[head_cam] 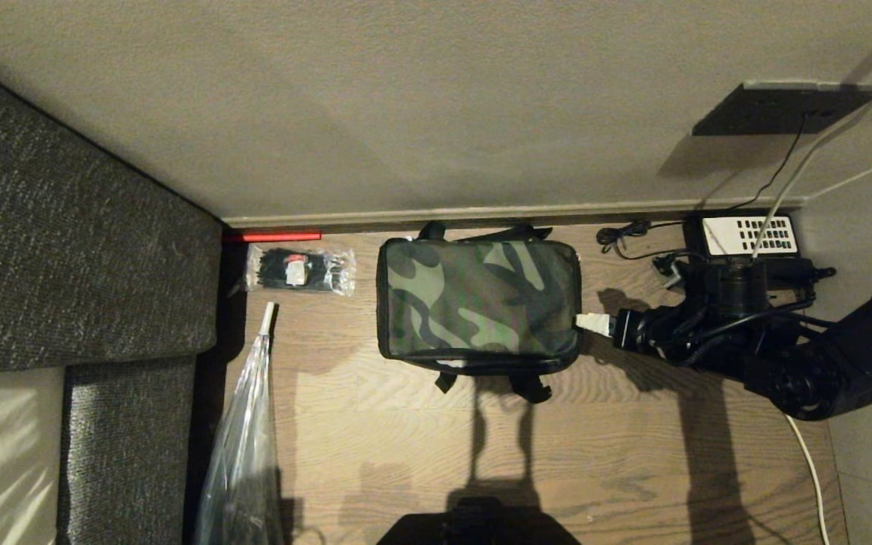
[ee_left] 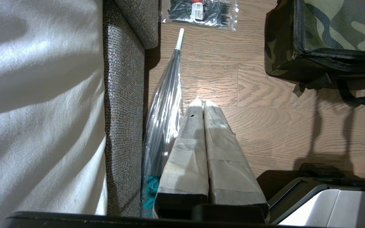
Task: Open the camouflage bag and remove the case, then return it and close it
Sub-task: Open the top of the storage box
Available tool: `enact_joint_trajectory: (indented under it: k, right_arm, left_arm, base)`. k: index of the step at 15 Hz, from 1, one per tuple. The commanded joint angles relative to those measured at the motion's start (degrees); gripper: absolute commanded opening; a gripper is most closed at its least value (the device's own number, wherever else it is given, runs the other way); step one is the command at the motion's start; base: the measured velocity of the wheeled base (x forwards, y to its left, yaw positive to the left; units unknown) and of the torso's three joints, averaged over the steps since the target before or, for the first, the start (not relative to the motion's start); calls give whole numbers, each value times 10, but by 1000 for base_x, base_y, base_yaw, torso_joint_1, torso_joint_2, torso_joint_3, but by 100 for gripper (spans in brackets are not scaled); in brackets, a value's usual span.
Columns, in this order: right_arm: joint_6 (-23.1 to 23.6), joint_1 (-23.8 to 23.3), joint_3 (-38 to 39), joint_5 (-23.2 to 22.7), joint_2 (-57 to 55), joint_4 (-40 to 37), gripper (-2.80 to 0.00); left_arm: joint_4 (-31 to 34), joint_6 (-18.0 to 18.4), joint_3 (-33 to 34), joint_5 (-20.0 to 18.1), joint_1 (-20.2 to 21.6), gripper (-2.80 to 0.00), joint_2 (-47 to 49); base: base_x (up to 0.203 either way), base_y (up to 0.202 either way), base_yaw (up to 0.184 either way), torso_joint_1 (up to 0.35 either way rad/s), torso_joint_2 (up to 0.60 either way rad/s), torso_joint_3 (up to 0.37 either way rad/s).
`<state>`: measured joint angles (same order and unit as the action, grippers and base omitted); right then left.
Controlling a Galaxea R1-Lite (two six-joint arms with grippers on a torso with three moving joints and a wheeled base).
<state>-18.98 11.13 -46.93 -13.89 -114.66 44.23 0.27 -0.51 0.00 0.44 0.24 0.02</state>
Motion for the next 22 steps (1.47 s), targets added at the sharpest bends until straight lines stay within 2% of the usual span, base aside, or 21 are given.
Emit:
enact_joint_trajectory:
  k: [1,3,4,8,18,20,22]
  right_arm:
    - [-31,7,-5,-9,-5,2,0]
    - [-159,22,-13,-26,-13,2,0]
    - [-197,34,-26,-30,-19,2,0]
    - [-212,50,-36,-39,-31,3,0]
    - [-232,50,-62,-39,-41,2,0]
    - [-303,50,-93,-38,-32,2,0]
    - [-304,50,-94,-38,-32,2,0]
  left_arm:
    - [0,0,2,0,0,-280,-1]
    - [0,0,2,0,0,-280,-1]
    - [0,0,2,0,0,-280,-1]
    - [0,0,2,0,0,-280,-1]
    - [0,0,2,0,0,-280,-1]
    - [0,0,2,0,0,-280,-1]
    - [0,0,2,0,0,-280,-1]
  base:
    - [0,0,0,0,0,0]
    - [0,0,0,0,0,0]
    - [0,0,0,0,0,0]
    - [0,0,0,0,0,0]
    - [0,0,0,0,0,0]
    - [0,0,0,0,0,0]
    - [0,0,0,0,0,0]
